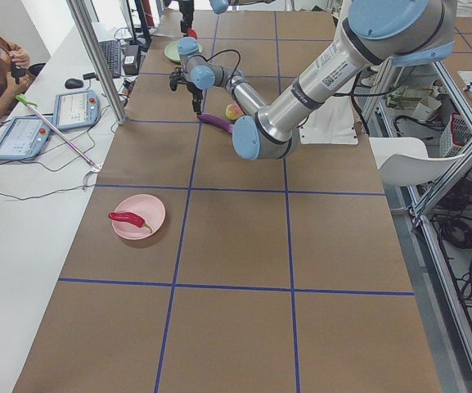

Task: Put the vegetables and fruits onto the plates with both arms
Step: 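Carry the pomegranate to the green plate while the left gripper grasps the eggplant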

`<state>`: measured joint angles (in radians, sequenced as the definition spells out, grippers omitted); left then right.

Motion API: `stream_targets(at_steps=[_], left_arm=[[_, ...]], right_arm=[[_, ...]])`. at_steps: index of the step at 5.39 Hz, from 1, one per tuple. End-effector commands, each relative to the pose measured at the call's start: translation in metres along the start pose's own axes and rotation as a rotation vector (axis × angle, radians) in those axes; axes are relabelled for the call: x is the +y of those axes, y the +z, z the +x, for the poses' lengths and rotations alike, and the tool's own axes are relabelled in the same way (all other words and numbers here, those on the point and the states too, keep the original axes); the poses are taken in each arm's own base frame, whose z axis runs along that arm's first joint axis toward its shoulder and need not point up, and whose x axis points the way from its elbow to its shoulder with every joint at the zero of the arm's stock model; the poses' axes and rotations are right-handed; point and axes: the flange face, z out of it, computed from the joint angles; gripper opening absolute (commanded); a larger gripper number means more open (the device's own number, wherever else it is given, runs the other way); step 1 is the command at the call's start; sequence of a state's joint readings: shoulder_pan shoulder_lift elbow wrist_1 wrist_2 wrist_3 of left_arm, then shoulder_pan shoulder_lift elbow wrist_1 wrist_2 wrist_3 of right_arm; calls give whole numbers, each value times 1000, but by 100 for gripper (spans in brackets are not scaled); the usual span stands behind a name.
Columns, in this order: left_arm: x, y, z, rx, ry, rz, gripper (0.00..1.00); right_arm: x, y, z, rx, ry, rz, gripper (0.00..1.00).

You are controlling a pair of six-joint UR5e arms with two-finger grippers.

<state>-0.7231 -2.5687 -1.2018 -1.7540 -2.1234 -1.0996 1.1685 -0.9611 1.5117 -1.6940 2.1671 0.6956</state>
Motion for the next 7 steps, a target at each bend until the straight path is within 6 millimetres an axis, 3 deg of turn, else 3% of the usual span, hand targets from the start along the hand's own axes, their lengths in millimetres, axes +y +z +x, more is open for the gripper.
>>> stream_targets(at_steps=[1,2,5,6,7], left_arm=[[4,50,2,6,0,44,100],[11,66,6,-8,18,86,100],[36,86,20,-11,40,59,100],[41,92,21,-20,44,63,94],[41,94,21,-25,44,67,76]], right_arm=[[-30,31,43,14,-53,18,0],[-47,66,69,8,-60,33,0],[-59,78,91,64,-44,62,0],[-59,87,93,81,-41,56,0],[-60,94,96,95,-36,50,0]])
